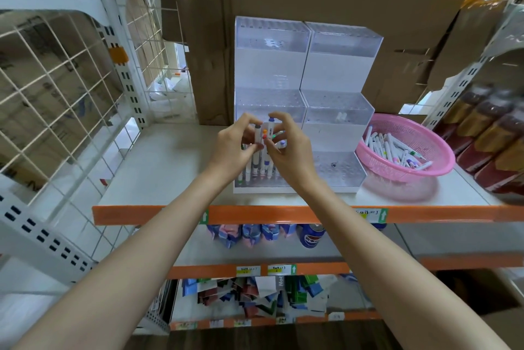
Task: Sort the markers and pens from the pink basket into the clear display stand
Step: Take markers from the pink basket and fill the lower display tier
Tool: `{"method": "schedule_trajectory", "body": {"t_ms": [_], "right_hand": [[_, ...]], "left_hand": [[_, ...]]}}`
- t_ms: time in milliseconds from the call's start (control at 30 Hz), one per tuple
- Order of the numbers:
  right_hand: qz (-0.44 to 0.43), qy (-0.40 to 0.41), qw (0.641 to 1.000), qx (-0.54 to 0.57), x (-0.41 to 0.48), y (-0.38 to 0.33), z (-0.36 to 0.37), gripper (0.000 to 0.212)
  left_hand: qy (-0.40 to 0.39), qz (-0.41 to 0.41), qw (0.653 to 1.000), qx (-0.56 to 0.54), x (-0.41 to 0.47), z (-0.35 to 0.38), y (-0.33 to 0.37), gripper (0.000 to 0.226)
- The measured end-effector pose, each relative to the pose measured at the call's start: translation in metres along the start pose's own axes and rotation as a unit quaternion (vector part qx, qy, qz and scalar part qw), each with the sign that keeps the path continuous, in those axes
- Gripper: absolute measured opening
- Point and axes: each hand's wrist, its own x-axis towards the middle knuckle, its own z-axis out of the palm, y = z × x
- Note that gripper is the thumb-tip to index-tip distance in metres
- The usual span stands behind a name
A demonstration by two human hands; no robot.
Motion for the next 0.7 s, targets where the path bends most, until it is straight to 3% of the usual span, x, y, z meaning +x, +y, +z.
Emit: {"method": "schedule_trajectory", "body": {"t_ms": [233, 467, 700], "right_hand": [[-0.003, 0.005, 1.0, -0.012, -0.001, 0.005, 0.003, 0.036], [-0.001, 0.006, 1.0, -0.011, 0.0, 0.009, 0.004, 0.035], [-0.01, 0.003, 1.0, -0.02, 0.001, 0.01, 0.005, 0.033]], "left_hand": [[-0.027, 0.026, 0.997, 0.072, -0.003, 0.001, -0.002, 0.028], [0.019, 0.024, 0.992, 0.122, -0.004, 0.003, -0.008, 0.029], [-0.031, 0.035, 0.985, 0.163, -0.007, 0.003, -0.013, 0.026]]}}
